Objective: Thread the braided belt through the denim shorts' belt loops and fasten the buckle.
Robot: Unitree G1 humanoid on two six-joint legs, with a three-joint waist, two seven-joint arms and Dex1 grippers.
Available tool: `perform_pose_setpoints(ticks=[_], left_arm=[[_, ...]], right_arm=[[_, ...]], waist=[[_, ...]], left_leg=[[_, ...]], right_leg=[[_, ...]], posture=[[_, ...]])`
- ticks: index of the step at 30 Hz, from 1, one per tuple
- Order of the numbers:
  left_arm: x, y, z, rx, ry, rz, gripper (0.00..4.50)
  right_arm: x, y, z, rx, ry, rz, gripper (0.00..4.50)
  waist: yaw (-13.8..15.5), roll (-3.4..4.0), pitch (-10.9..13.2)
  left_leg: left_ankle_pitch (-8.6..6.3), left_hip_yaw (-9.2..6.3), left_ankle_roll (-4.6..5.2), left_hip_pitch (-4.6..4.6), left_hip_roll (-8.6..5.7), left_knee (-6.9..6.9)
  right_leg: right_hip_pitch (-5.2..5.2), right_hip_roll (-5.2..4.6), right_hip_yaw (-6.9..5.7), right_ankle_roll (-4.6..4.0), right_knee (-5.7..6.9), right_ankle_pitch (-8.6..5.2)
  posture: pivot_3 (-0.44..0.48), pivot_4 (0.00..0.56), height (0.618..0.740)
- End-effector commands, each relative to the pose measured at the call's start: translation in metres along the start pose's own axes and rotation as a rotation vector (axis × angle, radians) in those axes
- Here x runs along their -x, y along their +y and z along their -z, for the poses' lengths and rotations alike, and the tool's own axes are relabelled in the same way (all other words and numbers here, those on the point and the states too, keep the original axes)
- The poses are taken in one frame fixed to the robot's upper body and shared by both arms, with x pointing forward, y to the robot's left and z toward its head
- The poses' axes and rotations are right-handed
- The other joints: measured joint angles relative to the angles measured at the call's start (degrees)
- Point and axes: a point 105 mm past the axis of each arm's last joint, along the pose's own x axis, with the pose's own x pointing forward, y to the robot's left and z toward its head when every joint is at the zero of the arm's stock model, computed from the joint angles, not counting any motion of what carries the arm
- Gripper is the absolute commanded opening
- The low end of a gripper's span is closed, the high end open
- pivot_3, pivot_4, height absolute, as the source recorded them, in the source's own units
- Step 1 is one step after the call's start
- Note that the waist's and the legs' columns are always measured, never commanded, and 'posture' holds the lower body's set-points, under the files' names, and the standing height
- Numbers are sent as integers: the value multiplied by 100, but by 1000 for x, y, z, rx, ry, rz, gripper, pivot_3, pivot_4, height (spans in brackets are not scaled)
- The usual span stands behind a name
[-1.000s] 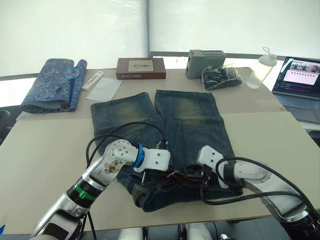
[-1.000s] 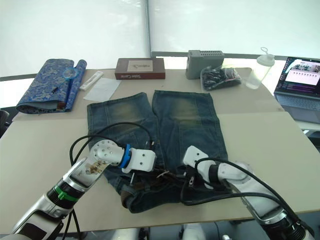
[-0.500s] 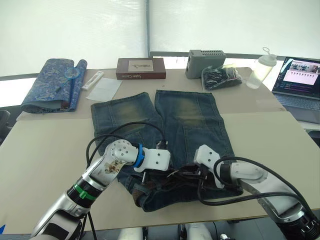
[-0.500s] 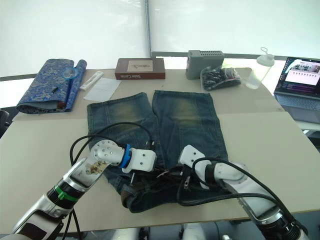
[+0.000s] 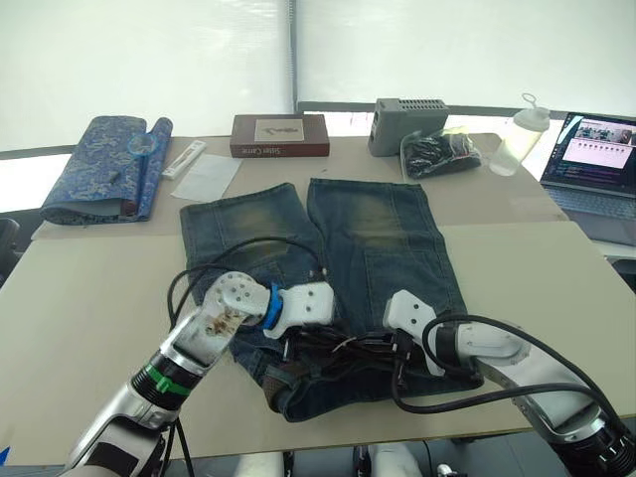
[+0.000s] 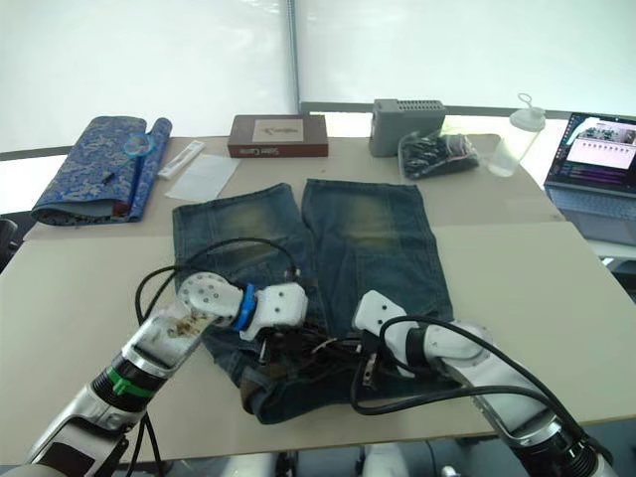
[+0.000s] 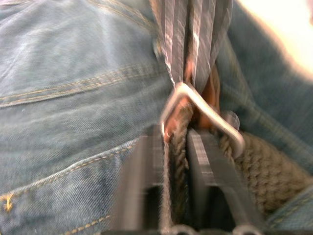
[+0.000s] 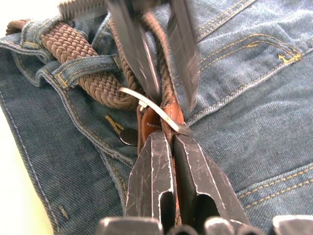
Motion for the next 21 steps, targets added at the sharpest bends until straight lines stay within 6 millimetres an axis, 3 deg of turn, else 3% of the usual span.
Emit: perform_pose_setpoints(ticks=[1, 2, 5, 8, 12, 17, 21], left_arm=[[39, 4, -41, 202, -204, -2, 2850], [50, 2, -43, 261, -234, 3, 3284], [69, -9, -47, 375, -290, 27, 2971], [75, -31, -41, 454, -274, 85, 1674], [52, -48, -2, 457, -88, 50, 27], [21, -47, 58, 446, 111, -36, 27], [14, -54, 92, 380, 228, -37, 27]], right_arm=[[9, -10, -1, 38, 11, 67, 0], [10, -11, 0, 36, 10, 77, 0], [13, -13, 1, 36, 8, 92, 0], [18, -15, 2, 39, 7, 110, 0], [23, -20, 3, 51, 6, 130, 0], [31, -23, 7, 91, 26, 141, 0], [48, -38, 15, 126, 74, 224, 0]], waist=[[2, -2, 2], [1, -2, 2], [-14, -2, 2], [-25, -5, 5], [4, -5, 7], [56, 4, 12], [41, 8, 9]], left_leg=[[0, -3, 0, 0, 0, 0], [0, -8, 1, 0, -2, 1], [1, -7, 1, 1, -4, 2], [1, -7, 2, 2, -6, 3], [-1, -7, -1, 3, -7, 4], [-3, -5, -5, 14, -4, 4], [-8, 1, 3, 8, -1, -5]], right_leg=[[1, 1, -1, 0, 1, 0], [3, 1, -5, 0, 1, 0], [6, 1, -3, 1, 1, 0], [8, 1, 0, 1, 0, 0], [7, 1, 0, 0, -1, -1], [5, -1, -1, -1, -25, -2], [8, 0, -4, 0, -71, 0]], posture=[[0, 150, 709], [0, 150, 709], [0, 150, 709], [0, 150, 709], [0, 150, 709], [0, 150, 709], [0, 150, 709]])
